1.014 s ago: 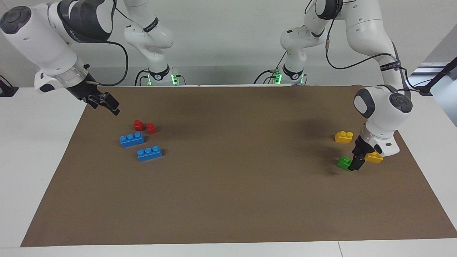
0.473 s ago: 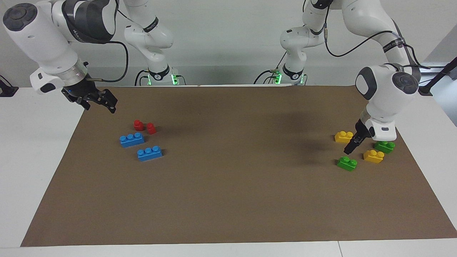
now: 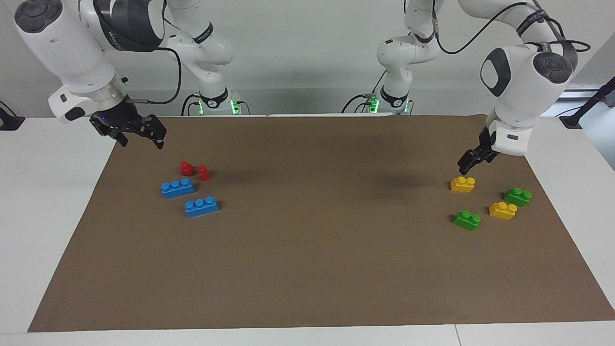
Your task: Remove green block with left arm and hold with right
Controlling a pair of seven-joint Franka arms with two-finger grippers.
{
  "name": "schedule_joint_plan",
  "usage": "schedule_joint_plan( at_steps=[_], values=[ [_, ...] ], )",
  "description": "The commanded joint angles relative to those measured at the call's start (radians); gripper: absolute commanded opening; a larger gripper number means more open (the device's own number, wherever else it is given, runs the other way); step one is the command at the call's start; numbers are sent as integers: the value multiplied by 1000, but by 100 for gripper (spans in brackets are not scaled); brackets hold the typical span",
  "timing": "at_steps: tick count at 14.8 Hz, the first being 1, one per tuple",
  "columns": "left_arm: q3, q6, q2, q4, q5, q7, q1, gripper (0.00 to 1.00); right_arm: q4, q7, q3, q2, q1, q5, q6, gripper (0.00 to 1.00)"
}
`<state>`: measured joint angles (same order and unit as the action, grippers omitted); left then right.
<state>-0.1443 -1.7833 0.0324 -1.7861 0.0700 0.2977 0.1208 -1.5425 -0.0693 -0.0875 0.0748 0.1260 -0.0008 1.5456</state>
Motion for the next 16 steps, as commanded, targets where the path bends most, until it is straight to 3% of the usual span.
schedule_joint_plan(
  at_steps=[1, 8, 10, 16],
  values=[
    [-3, 93, -86, -12, -4, -145, -7, 100, 27, 48, -6, 16, 6, -31, -21, 100],
    [-4, 220, -98, 116, -27, -259, -7, 100, 28, 51, -6, 17, 11, -50, -10, 100],
    [0, 220, -95, 142, -103, -253, -3, 100, 28, 52, -6, 17, 12, -50, -10, 100],
    [-1, 220, -95, 145, -116, -261, -6, 100, 25, 54, -6, 16, 14, -48, -10, 100]
  ],
)
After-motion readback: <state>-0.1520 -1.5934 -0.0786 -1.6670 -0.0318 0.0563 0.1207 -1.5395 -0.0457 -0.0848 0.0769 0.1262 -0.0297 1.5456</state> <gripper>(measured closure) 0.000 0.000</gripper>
